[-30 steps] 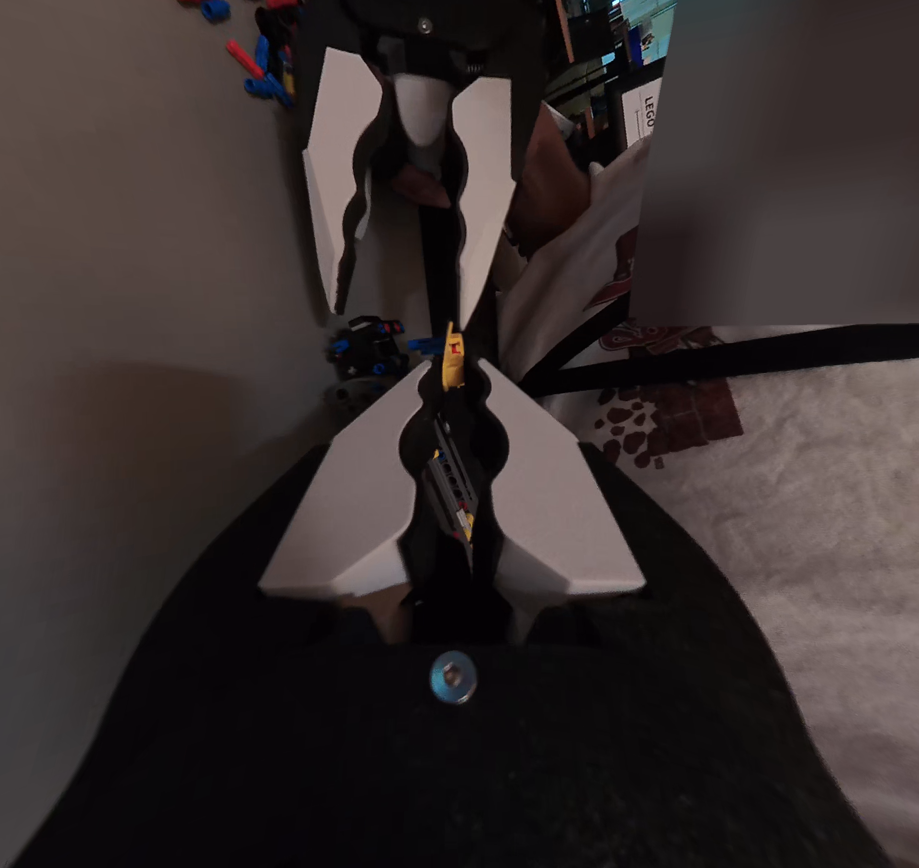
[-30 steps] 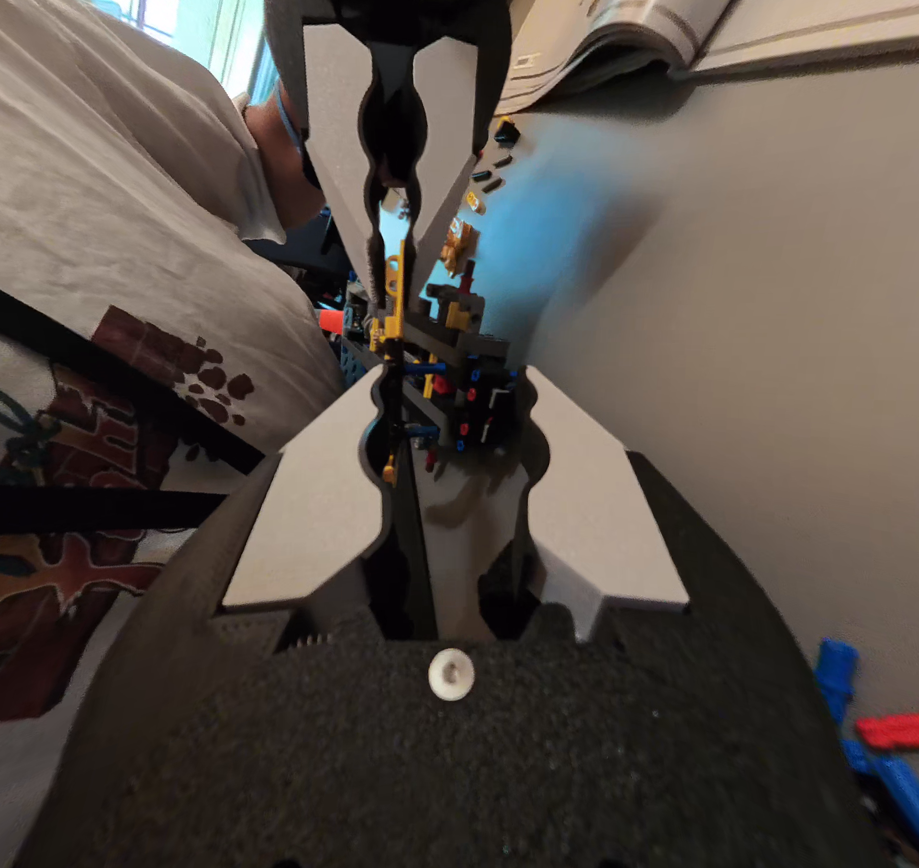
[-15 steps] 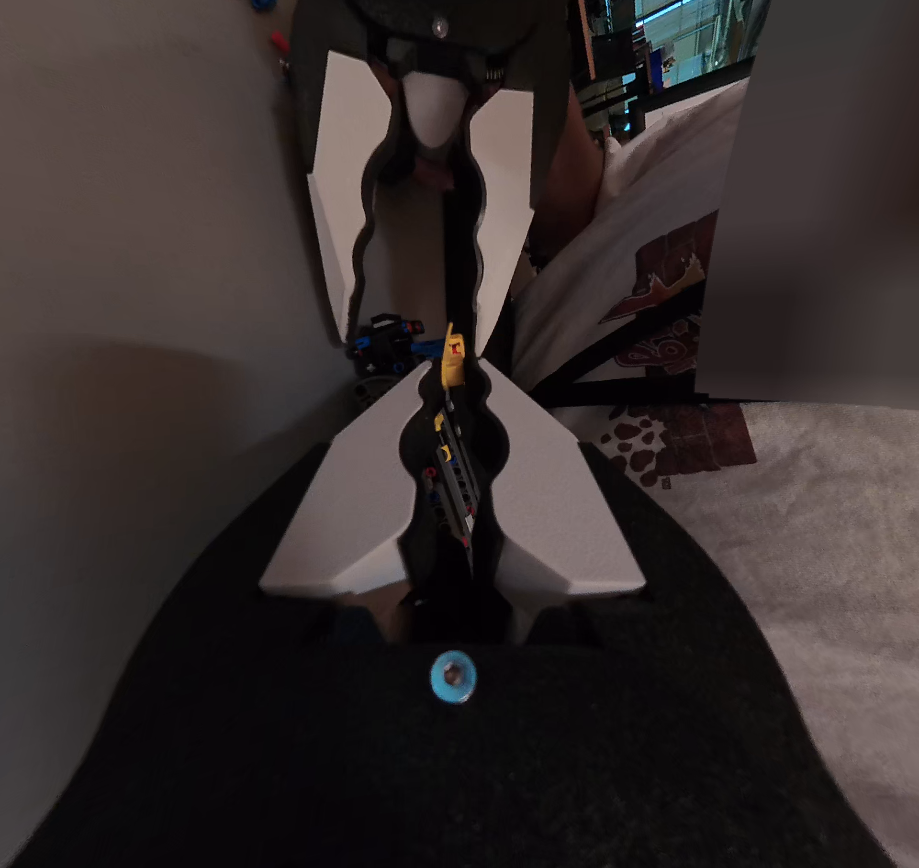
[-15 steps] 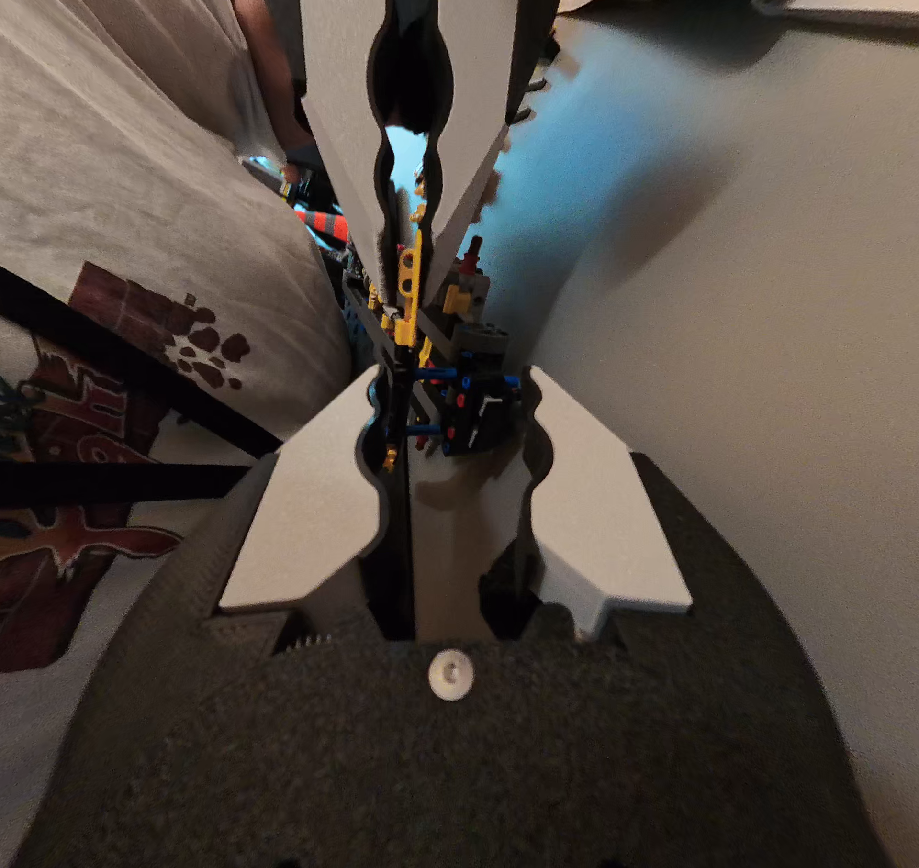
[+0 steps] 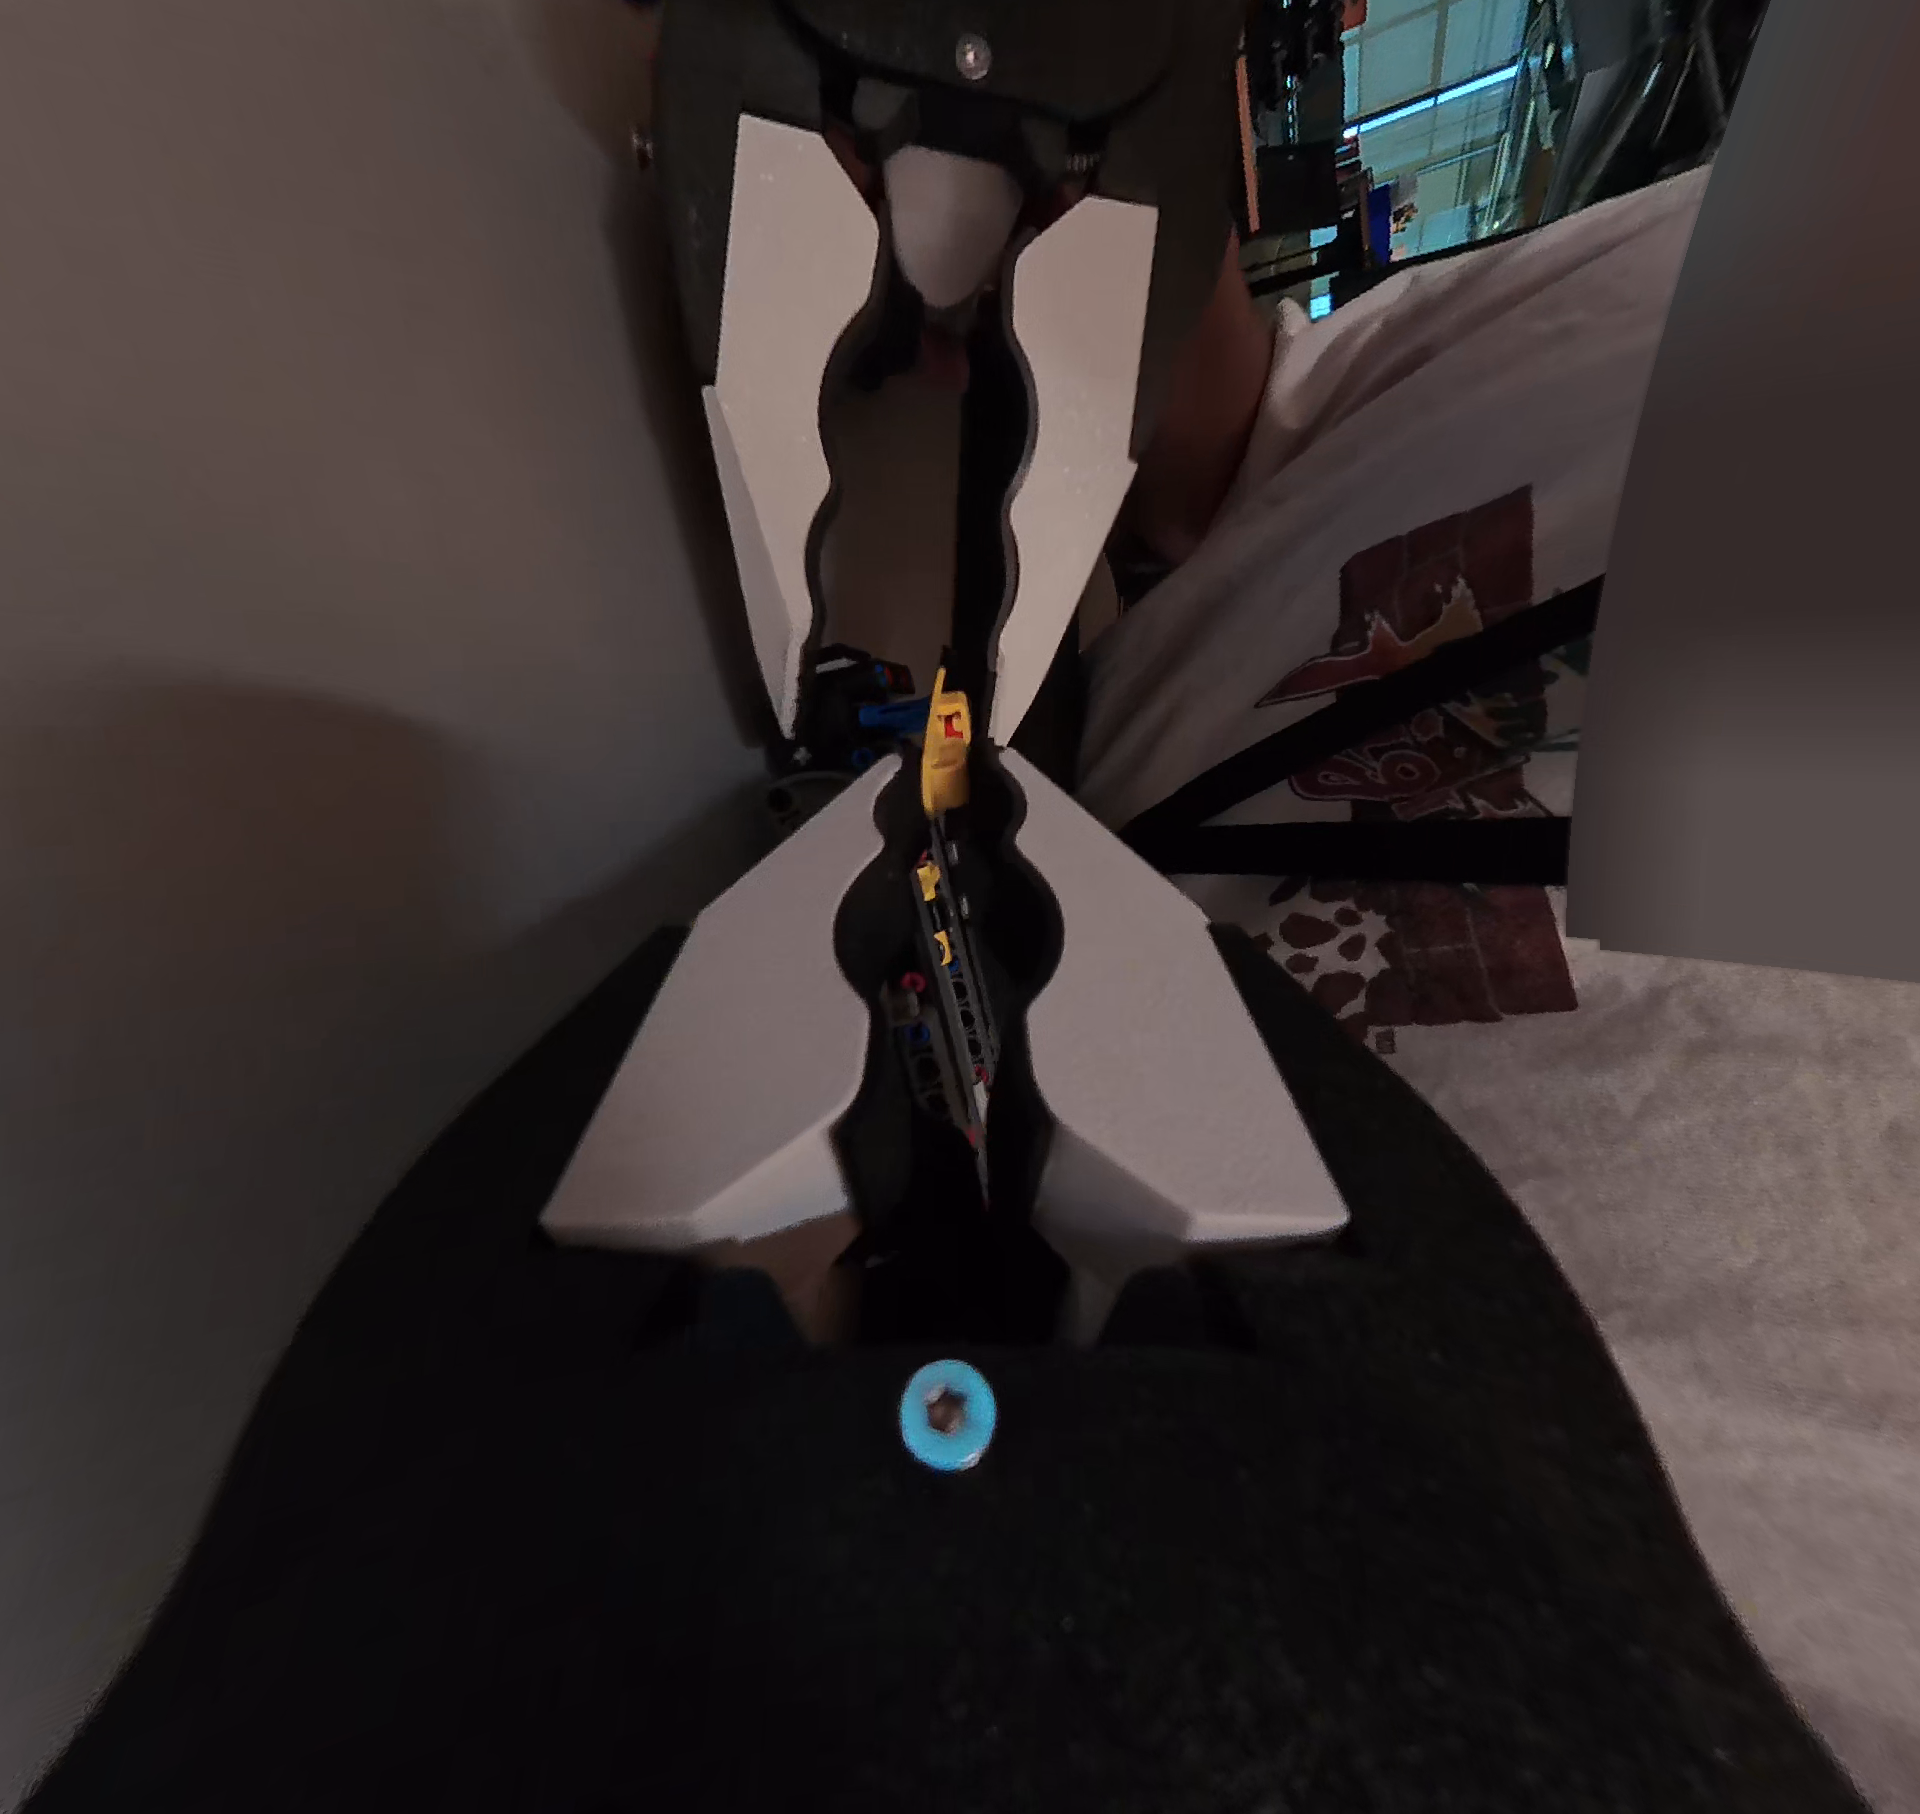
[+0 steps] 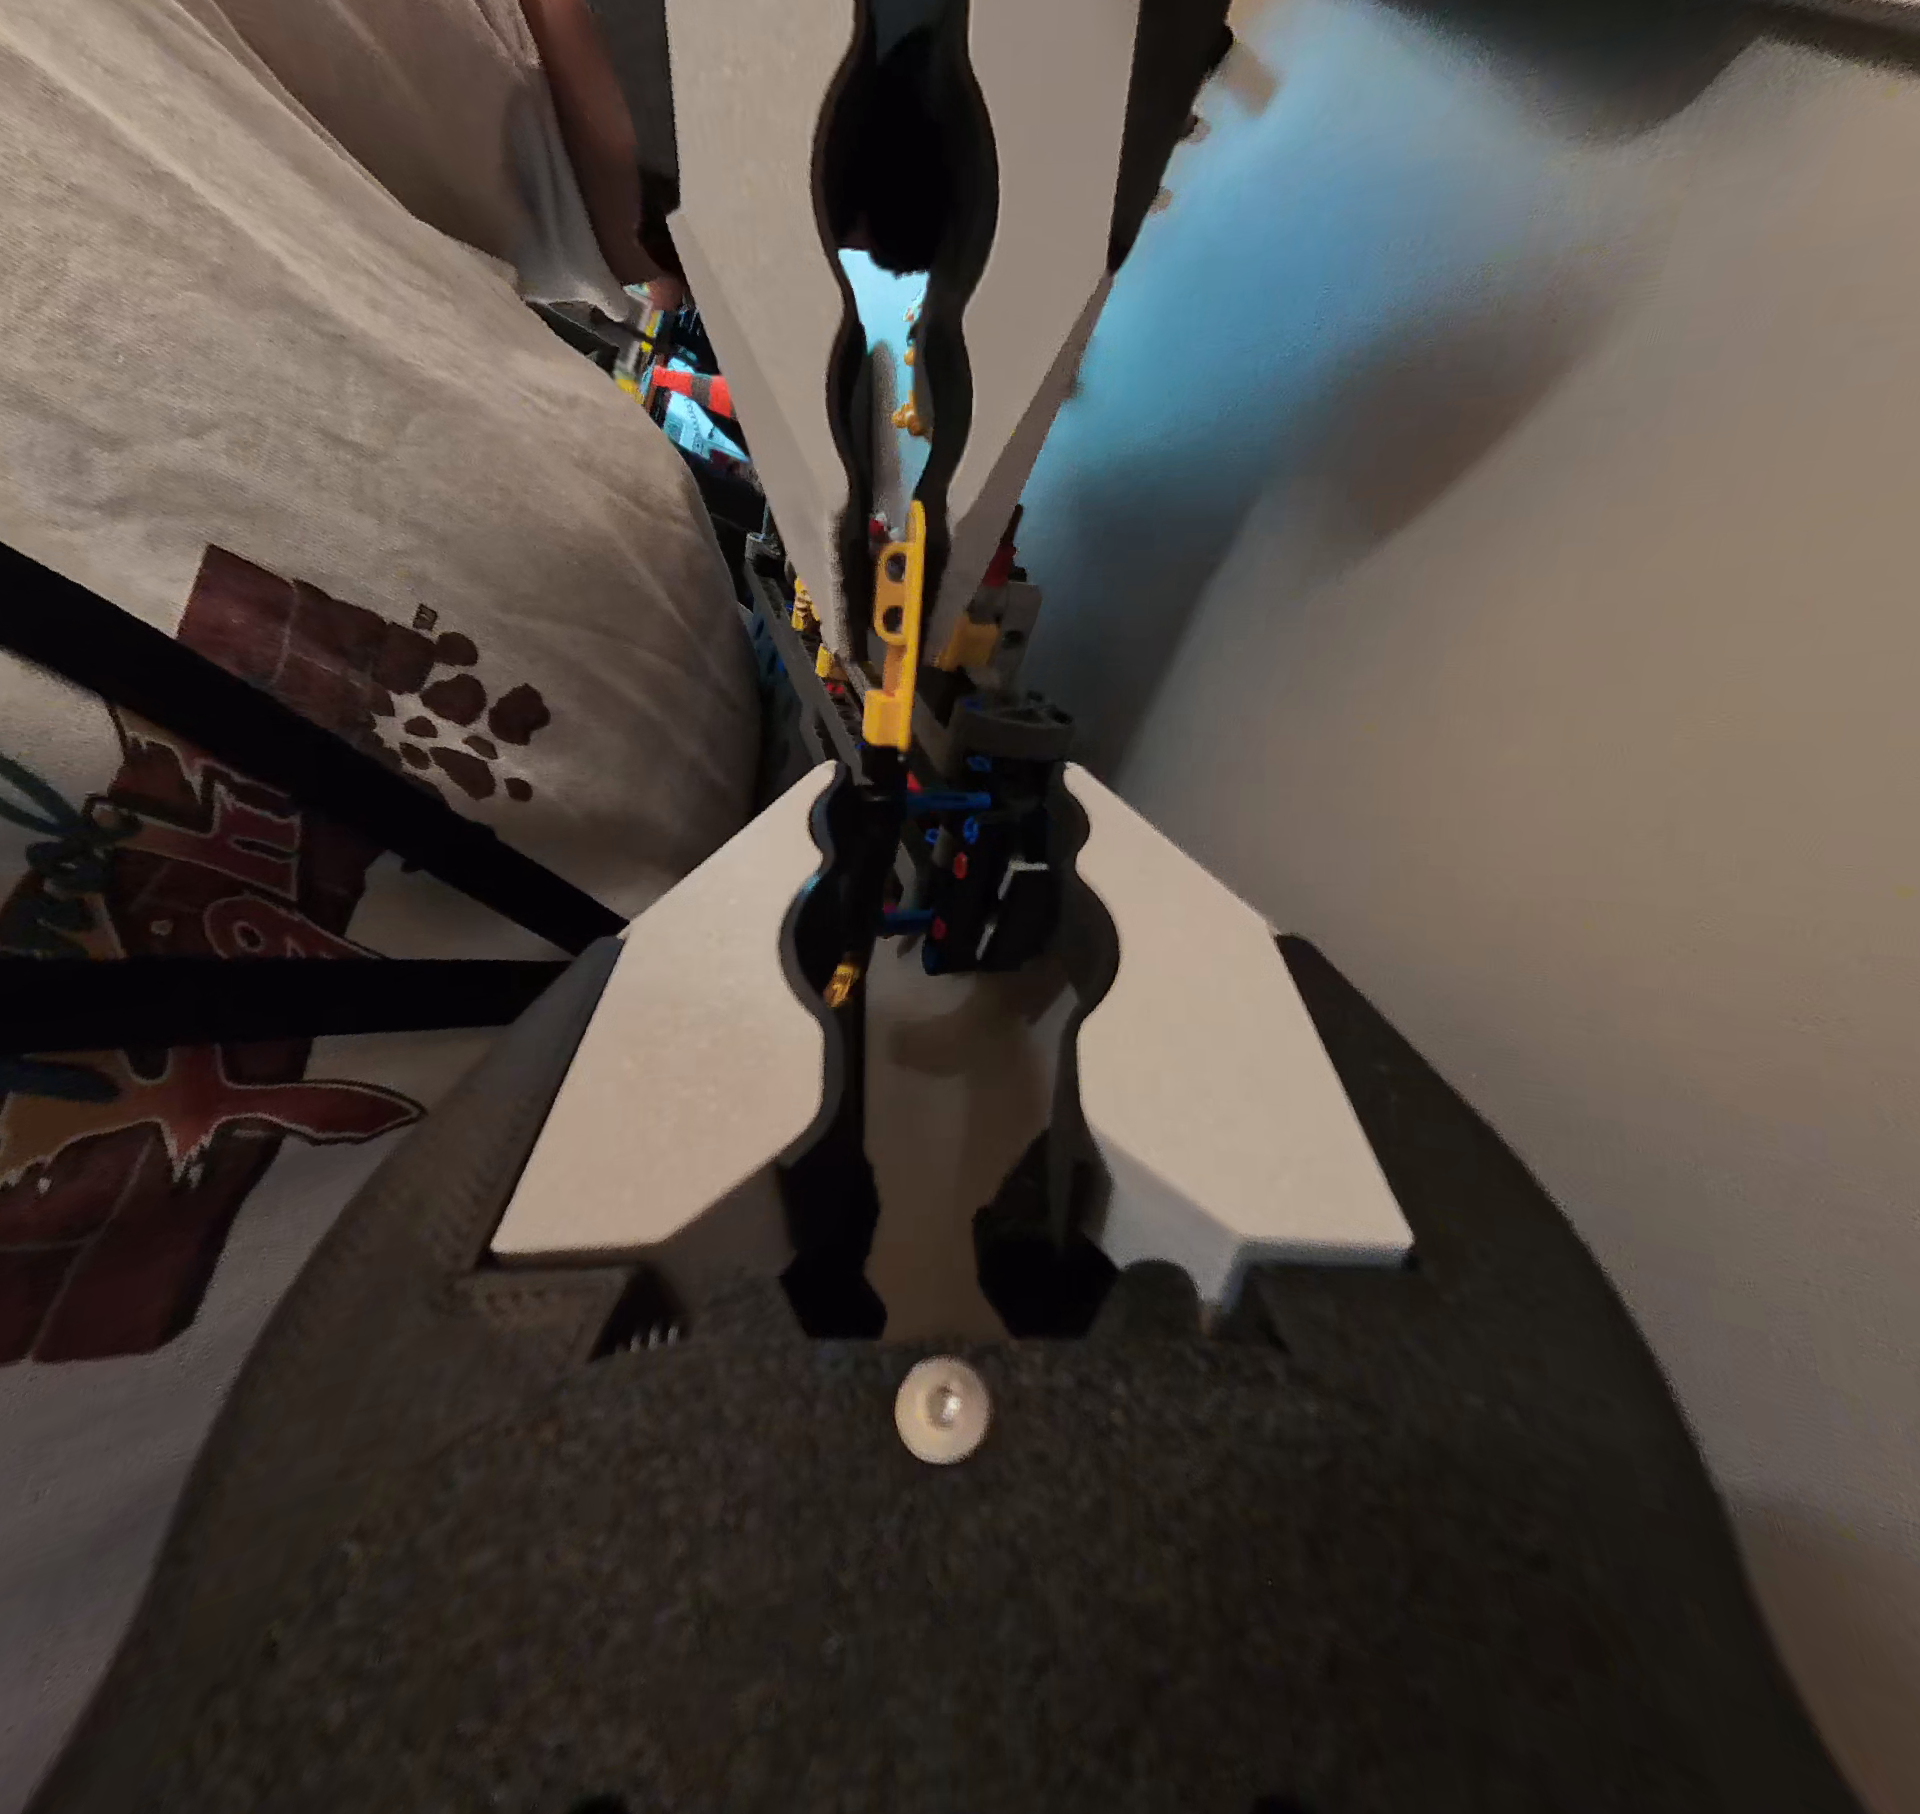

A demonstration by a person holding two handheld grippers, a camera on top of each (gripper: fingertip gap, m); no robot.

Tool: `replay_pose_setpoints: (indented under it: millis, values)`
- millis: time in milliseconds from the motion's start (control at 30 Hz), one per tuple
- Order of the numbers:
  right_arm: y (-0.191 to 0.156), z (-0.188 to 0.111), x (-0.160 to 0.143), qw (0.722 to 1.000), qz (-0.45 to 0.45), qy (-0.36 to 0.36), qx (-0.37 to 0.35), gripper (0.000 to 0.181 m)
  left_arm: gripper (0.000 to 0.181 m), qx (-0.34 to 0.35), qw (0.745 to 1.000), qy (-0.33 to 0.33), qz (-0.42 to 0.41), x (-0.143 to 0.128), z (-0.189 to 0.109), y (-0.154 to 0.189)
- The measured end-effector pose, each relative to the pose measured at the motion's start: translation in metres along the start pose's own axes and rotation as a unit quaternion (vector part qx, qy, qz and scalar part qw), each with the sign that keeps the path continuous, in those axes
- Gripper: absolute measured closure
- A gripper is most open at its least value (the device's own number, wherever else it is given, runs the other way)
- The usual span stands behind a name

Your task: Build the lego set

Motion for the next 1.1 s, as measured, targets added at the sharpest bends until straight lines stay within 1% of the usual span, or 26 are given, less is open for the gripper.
replay_pose_setpoints:
  millis: [133,367,533,667,867,1100]
  values:
    - [-0.0009,-0.0004,-0.0004,1.000,0.014,-0.007,0.014,0.145,0.176,-0.004,1.000,-0.002,-0.014,-0.0025,0.0026,0.0014]
    - [-0.0022,0.0003,-0.0036,0.998,0.036,-0.039,0.038,0.146,0.177,0.010,1.000,-0.003,0.009,-0.0035,0.0015,0.0041]
    - [-0.0025,0.0012,-0.0048,0.996,0.051,-0.051,0.049,0.148,0.176,-0.009,1.000,-0.007,0.002,-0.0037,0.0032,0.0020]
    - [-0.0031,0.0007,-0.0055,0.996,0.049,-0.056,0.050,0.149,0.176,-0.032,0.999,-0.008,-0.019,-0.0034,0.0047,0.0010]
    - [-0.0039,0.0015,-0.0057,0.996,0.037,-0.064,0.055,0.149,0.175,-0.045,0.998,-0.004,-0.038,-0.0056,0.0050,0.0015]
    - [-0.0049,0.0014,-0.0053,0.995,0.045,-0.061,0.065,0.147,0.175,-0.054,0.997,0.007,-0.058,-0.0087,0.0063,0.0034]
Point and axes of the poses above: each gripper's, where its closed fingertips meet, z out along the fingers, x out of its top, y = z × x across the jaws, the point moved 3 cm from there along -z, back along the fingers, and after that the axes turned 13 degrees about x, right-handed, at the moved point
